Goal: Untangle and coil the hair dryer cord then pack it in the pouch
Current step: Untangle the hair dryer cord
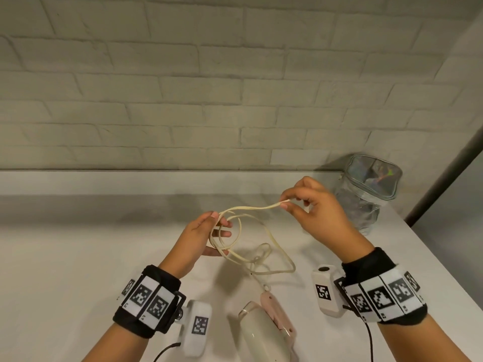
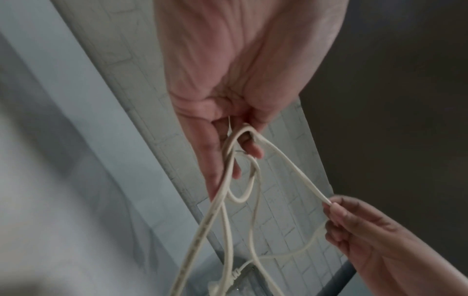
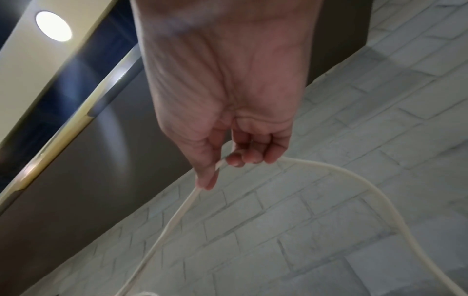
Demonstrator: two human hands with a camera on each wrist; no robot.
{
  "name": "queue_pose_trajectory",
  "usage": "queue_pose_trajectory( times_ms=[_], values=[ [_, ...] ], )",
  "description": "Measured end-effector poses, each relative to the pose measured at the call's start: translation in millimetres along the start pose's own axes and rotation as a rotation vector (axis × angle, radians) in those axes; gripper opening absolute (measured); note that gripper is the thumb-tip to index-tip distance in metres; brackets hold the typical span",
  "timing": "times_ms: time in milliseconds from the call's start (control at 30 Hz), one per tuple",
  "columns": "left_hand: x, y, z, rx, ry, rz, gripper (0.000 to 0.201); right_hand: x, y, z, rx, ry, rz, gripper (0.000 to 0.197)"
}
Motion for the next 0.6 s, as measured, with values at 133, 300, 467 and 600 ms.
queue_pose_trajectory(
  times_ms=[133,300,467,600],
  values=[
    [-11.2,-5.9,-1.0,-0.024,0.060,0.094,0.029,-6.6,5.0,3.3,0.012,-0.050,-0.032,0.019],
    [-35.7,-10.7,-6.0,-0.002,0.190,0.153,0.026,-21.0,20.5,13.3,0.011,-0.061,0.143,0.019],
    [-44.7,-13.6,-10.5,-0.013,0.245,0.257,0.026,-35.5,39.3,27.5,0.093,-0.039,0.449,0.020],
    [-40.2,-9.7,-12.2,0.012,0.258,0.328,0.027,-2.7,36.6,48.3,0.138,-0.296,0.629,0.014]
  ],
)
Point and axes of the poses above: each hand's wrist, its own z-axis away from the middle knuckle, its own x-axis out of the palm, y = z × x, the point moved 10 cm from there along -z, towards the middle knuckle, and after that the axes turned 7 degrees about x, right-handed, at the moved point
